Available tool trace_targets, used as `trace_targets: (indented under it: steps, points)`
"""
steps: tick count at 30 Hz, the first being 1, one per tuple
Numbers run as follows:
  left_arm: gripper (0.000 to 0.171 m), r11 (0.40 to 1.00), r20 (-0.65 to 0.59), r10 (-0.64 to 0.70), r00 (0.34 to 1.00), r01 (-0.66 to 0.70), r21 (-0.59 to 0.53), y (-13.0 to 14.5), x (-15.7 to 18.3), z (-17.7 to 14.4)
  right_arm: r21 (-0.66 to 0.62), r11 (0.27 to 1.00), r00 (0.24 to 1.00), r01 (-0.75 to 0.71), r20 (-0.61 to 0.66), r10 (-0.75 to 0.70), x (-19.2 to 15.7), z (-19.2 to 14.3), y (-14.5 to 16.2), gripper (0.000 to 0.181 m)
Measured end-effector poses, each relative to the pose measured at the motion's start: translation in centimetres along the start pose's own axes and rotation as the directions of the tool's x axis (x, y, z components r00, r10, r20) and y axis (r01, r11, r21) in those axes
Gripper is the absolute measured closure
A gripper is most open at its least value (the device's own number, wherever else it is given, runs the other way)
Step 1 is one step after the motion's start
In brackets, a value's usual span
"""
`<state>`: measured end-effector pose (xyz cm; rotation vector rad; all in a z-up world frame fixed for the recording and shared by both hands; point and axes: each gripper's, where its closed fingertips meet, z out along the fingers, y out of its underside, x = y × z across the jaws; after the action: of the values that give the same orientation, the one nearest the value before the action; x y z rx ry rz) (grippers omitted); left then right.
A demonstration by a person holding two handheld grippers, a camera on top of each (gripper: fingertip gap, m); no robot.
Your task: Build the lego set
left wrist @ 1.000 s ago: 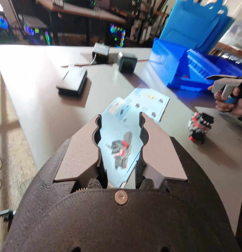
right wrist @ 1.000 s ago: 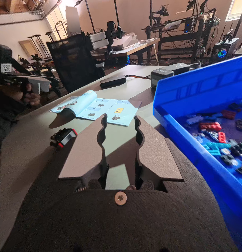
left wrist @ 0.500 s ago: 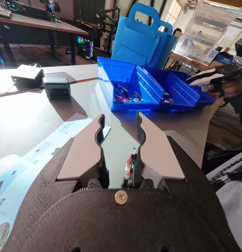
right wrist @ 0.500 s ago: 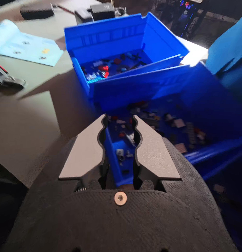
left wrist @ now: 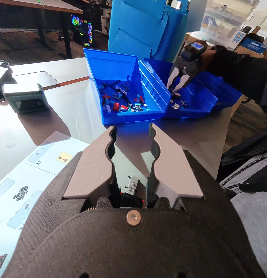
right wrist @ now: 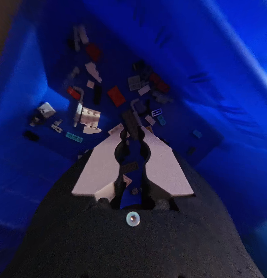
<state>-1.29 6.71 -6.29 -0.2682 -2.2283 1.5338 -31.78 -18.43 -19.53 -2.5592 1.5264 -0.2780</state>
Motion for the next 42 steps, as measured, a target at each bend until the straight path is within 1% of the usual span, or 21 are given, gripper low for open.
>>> trace_targets:
  steps: [2,4,9,12,15,18,19,22,25,30,32,34,35,37,40,42]
  points:
    - [0.126,1.0,0.0,-0.002,1.0,0.002,-0.015,0.2,0.1,0.3,-0.03,0.999,0.999,0.032,0.036,-0.031,0.1,1.4,0.3,0.166]
    - [0.126,0.999,0.003,-0.002,1.0,0.002,-0.034,0.5,-0.1,0.7,-0.039,0.998,0.999,0.041,0.035,-0.04,0.7,2.0,0.4,0.166]
    - [0.126,0.998,-0.016,-0.004,1.0,0.003,-0.065,0.8,-0.2,1.7,-0.003,1.0,0.997,-0.005,0.071,0.005,1.4,2.4,0.1,0.169]
    - [0.126,0.998,-0.031,-0.002,1.0,0.0,-0.069,0.8,-0.1,2.1,0.003,0.999,0.994,-0.032,0.1,0.032,1.3,2.7,-0.1,0.167]
    - [0.126,0.998,-0.043,-0.007,0.999,0.005,-0.061,0.7,0.0,2.2,0.003,0.999,0.994,-0.043,0.1,0.042,1.3,2.8,-0.3,0.167]
    - [0.126,0.999,-0.051,-0.012,0.999,0.01,-0.049,0.7,0.3,1.9,-0.002,1.0,0.998,-0.02,0.066,0.02,1.4,2.5,-0.3,0.172]
    - [0.126,0.999,-0.054,-0.013,0.998,0.011,-0.045,0.8,0.5,1.7,0.004,1.0,0.998,-0.028,0.052,0.027,1.4,2.2,-0.4,0.178]
    - [0.126,0.999,-0.066,-0.015,0.998,0.013,-0.033,0.9,1.1,1.3,0.067,0.995,0.997,-0.072,0.001,0.072,1.1,0.0,-1.1,0.178]
    - [0.126,1.0,-0.08,-0.015,0.997,0.013,-0.02,1.0,1.7,0.9,0.167,0.979,0.99,-0.119,-0.051,0.129,0.0,-3.0,-2.4,0.179]
    - [0.126,1.0,-0.118,-0.008,0.993,0.008,0.0,1.0,2.8,0.8,0.371,0.908,0.961,-0.197,-0.109,0.253,-3.5,-7.7,-6.2,0.179]
    - [0.126,1.0,-0.137,-0.001,0.991,0.002,0.008,0.9,3.4,0.9,0.446,0.868,0.945,-0.217,-0.125,0.301,-5.0,-9.1,-8.0,0.179]
    - [0.126,1.0,-0.156,0.006,0.988,-0.004,0.015,0.9,4.1,1.0,0.492,0.841,0.929,-0.226,-0.15,0.337,-6.2,-9.8,-9.1,0.179]
    - [0.126,1.0,-0.166,0.007,0.986,-0.004,0.016,1.0,4.3,1.1,0.489,0.844,0.918,-0.22,-0.189,0.348,-6.3,-9.9,-9.0,0.179]
    - [0.126,1.0,-0.182,0.006,0.983,-0.004,0.013,1.3,4.8,1.1,0.44,0.875,0.899,-0.201,-0.273,0.343,-5.7,-9.5,-7.8,0.179]
    - [0.126,1.0,-0.198,0.012,0.98,-0.011,0.006,1.7,5.5,1.0,0.38,0.904,0.912,-0.194,-0.27,0.31,-4.2,-7.8,-6.3,0.178]
    - [0.126,1.0,-0.208,0.011,0.978,-0.01,0.009,1.8,6.0,0.8,0.303,0.929,0.928,-0.214,-0.234,0.29,-2.8,-5.9,-4.9,0.178]
